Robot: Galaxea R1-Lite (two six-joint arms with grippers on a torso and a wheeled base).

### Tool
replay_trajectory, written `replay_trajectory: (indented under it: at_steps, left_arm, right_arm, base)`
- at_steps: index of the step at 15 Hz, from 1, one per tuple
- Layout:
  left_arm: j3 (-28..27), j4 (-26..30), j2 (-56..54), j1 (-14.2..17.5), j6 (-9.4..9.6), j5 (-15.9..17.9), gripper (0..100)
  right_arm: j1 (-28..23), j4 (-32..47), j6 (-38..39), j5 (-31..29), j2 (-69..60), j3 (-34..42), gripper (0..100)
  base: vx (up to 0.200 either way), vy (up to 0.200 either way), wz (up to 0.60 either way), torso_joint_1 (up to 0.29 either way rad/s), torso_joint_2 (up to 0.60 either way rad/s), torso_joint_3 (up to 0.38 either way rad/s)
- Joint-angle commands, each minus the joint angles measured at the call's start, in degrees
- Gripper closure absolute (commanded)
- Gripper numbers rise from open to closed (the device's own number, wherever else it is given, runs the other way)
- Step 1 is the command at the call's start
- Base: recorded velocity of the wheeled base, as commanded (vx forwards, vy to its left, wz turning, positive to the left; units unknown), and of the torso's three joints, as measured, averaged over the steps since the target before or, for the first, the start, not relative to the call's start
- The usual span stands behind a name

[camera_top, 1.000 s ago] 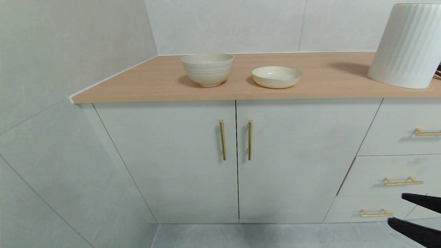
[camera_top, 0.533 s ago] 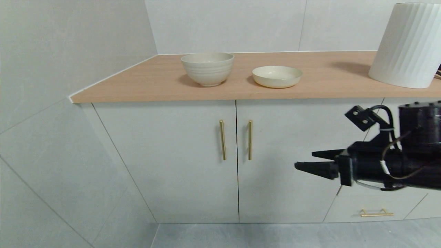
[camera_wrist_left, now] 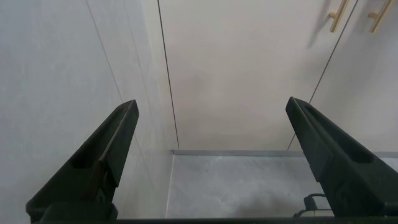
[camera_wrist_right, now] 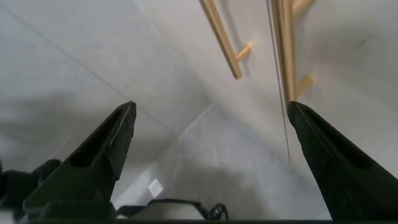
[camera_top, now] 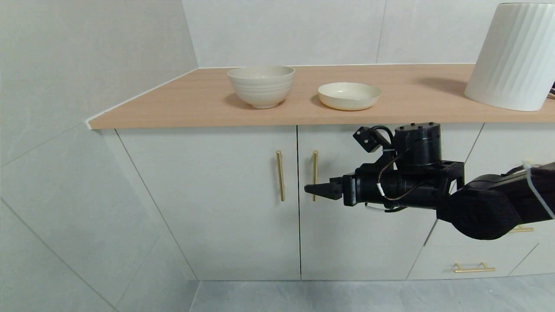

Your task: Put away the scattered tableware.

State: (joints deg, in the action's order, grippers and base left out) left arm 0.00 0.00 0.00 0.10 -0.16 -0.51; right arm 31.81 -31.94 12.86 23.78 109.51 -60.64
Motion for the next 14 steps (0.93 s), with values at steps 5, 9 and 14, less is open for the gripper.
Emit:
replay_trajectory:
  at_steps: [5,9,14]
  left_arm:
    - [0.0,0.0,0.0,0.0,-0.02,0.0,0]
    - [0.0,0.0,0.0,0.0,-0.02,-0.1,0]
    - [0.0,0.0,0.0,0.0,-0.02,-0.1,0]
  right_arm:
    - [0.7,-11.2,5.5,-4.0,7.7,-1.2,0]
    - [0.8,-15.5,7.7,-8.7,11.8,-3.5,0]
    - [1.3,-17.7,13.4,-8.6,11.8,-4.3,0]
  base:
    - [0.0,0.0,0.0,0.0,0.0,0.0]
    - [0.0,0.0,0.0,0.0,0.0,0.0]
    - [0.0,0.0,0.0,0.0,0.0,0.0]
